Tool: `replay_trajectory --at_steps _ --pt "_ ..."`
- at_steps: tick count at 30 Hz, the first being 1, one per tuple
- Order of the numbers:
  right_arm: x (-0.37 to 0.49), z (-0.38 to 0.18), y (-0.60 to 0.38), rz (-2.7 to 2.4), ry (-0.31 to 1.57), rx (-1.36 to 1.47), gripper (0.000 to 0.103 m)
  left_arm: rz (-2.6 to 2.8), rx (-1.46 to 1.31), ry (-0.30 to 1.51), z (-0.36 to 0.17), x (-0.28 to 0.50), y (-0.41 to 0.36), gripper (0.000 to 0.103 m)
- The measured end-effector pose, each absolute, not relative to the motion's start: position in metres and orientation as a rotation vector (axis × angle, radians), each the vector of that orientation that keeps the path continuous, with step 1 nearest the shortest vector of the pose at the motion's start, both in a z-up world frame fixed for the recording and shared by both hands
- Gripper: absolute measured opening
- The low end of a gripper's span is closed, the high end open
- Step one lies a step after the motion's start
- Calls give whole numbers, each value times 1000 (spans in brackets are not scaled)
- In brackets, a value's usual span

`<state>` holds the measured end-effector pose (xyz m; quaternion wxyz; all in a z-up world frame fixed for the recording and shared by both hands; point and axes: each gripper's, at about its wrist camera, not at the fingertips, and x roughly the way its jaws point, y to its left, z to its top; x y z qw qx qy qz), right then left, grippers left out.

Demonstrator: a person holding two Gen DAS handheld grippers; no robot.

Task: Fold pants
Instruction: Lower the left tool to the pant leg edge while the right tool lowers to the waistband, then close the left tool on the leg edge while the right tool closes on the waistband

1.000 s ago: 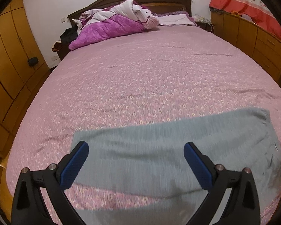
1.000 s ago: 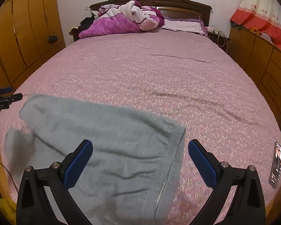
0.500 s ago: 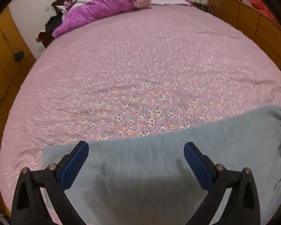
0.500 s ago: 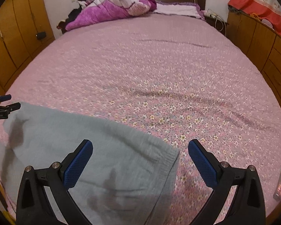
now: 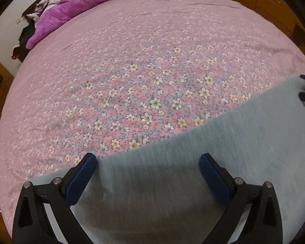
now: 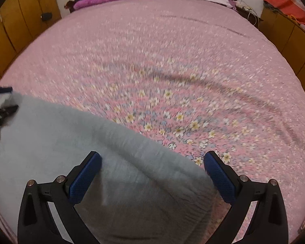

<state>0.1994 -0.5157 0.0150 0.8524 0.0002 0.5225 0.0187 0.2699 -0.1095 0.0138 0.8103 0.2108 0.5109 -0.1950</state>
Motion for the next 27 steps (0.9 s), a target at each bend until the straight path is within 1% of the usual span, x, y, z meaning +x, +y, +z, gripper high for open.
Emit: replay_trajectory --at_steps 4,8,15,17,18,19,20,21,22,23,24,25,27 --pt "197 8 -518 42 1050 19 100 -472 356 1132 5 279 -97 103" --pt "193 4 -515 31 991 11 100 -484 362 1101 1 276 -94 103" --pt "193 4 -515 38 982 21 100 -486 398 1079 3 269 -96 102" --pt "193 5 -516 39 985 22 100 -486 398 1071 5 265 -98 96" --pt "193 6 -516 39 989 22 98 -494 398 1069 10 262 -100 88" --pt "193 8 -515 41 994 25 94 -502 406 1058 14 256 -102 79" --pt "194 10 -516 48 994 27 90 -508 417 1047 16 251 -104 74" --pt "192 13 -515 58 991 26 76 -523 428 1037 18 246 -108 58" --pt "191 16 -515 70 989 32 53 -529 438 1030 20 239 -109 45" --pt "189 19 -514 90 989 48 40 -523 455 1021 22 234 -111 37" --pt "188 22 -513 108 994 69 18 -524 465 1016 24 230 -114 19" --pt "187 24 -511 119 998 76 5 -508 475 1010 26 227 -116 10" --pt "186 30 -505 126 993 47 0 -482 470 1007 30 225 -115 6"
